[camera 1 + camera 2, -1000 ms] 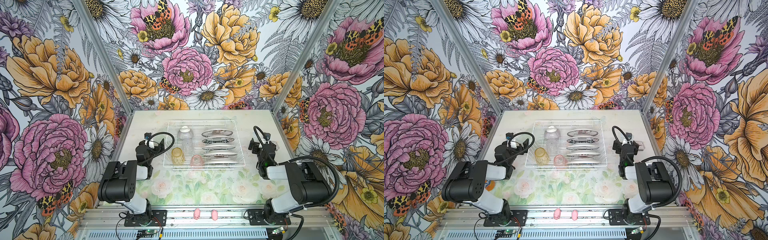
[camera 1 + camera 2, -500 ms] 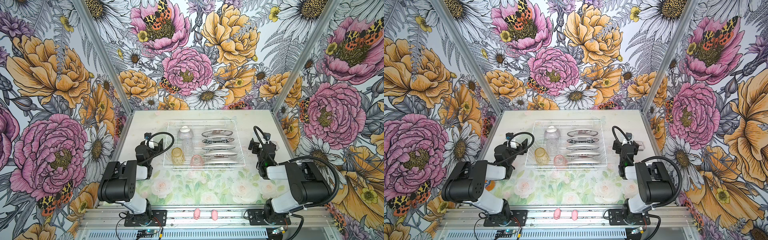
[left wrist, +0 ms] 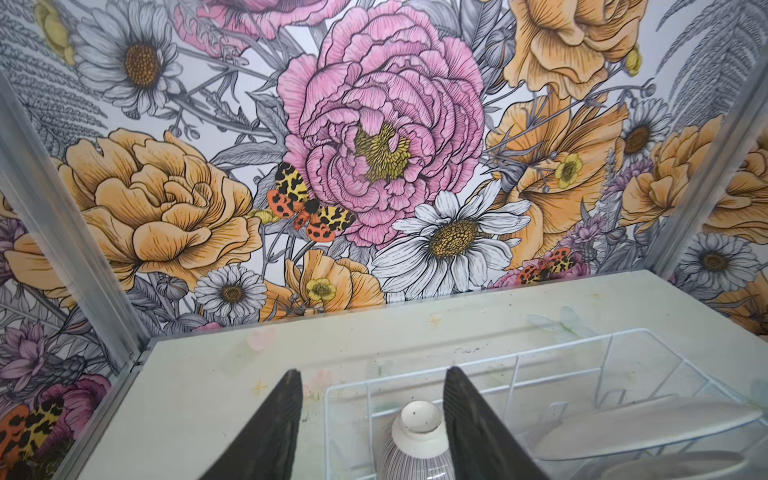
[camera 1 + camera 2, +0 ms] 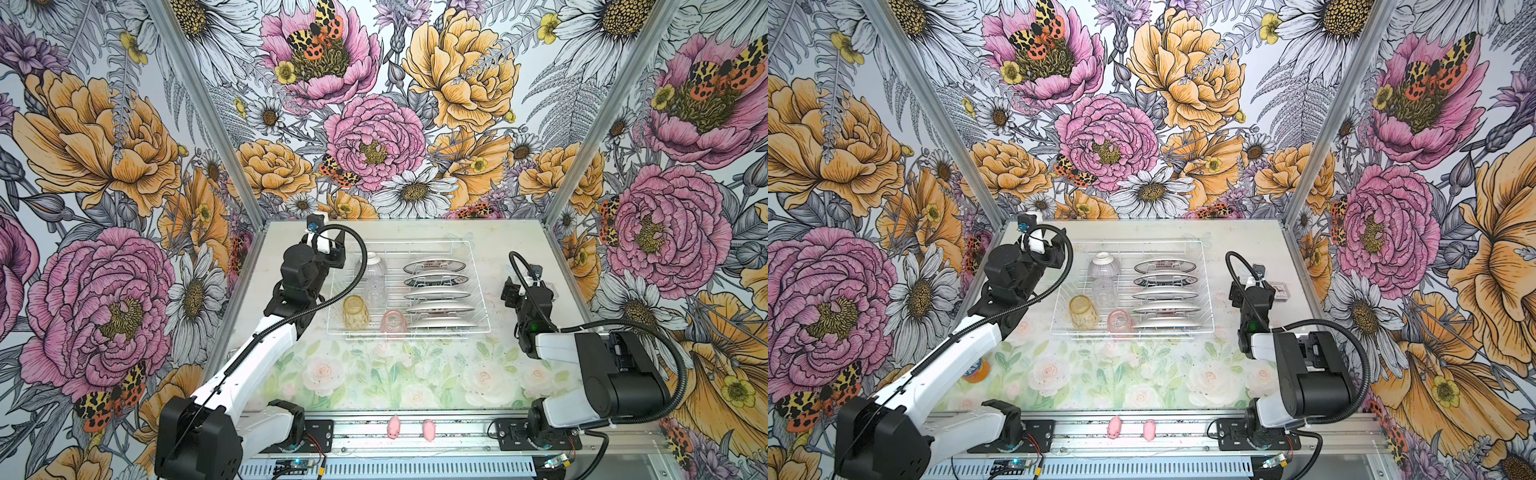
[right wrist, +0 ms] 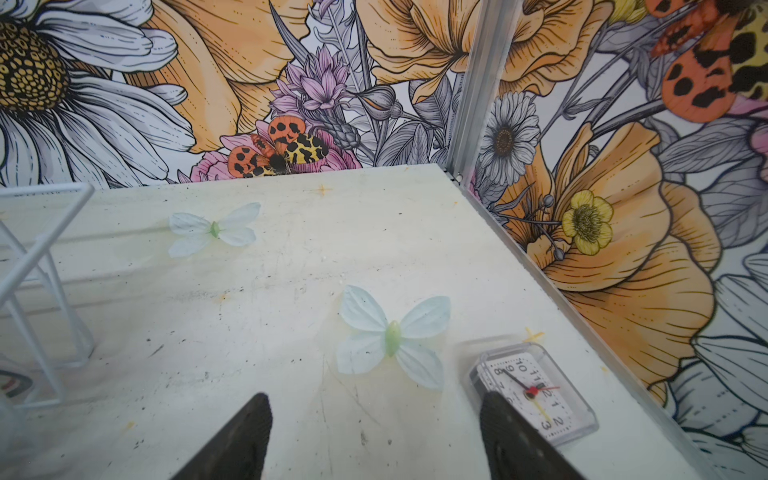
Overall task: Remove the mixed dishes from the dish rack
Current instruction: 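Move both grippers from rest up toward the dish rack, then grasp the red-printed white plate at the rack's far end with left gripper, lift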
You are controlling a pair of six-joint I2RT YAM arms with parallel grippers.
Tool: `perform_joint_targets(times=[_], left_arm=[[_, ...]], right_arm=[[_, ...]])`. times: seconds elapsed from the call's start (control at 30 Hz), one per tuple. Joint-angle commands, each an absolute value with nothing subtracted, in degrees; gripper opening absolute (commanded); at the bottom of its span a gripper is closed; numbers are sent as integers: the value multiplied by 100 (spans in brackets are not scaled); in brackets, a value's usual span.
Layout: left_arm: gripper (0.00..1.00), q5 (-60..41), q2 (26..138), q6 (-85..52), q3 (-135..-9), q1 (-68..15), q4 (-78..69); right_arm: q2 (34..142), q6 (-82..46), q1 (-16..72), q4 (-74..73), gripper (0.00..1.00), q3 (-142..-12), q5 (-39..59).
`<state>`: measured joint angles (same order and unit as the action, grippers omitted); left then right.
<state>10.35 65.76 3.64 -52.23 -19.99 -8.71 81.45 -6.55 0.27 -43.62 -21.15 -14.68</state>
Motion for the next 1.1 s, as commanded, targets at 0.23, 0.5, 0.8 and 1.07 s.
perform_joint_targets(times=[0.23, 0.5, 0.8, 1.07], left_arm=[[57, 1251, 7574, 596, -7049, -2646, 2578], [67, 895, 8463, 1125, -7779, -3564, 2653], [47, 281, 9781, 2292, -8825, -3786, 2667], [44, -169, 9997, 3156, -8689, -3844, 2276]], right_arm=[[6339, -1308, 27, 786, 77, -4423, -148], [6205, -1828, 237, 1508, 78, -4920, 483], [6765, -1725, 851, 1834, 64, -5479, 816], [6742, -1674, 929, 1828, 64, -5537, 793]])
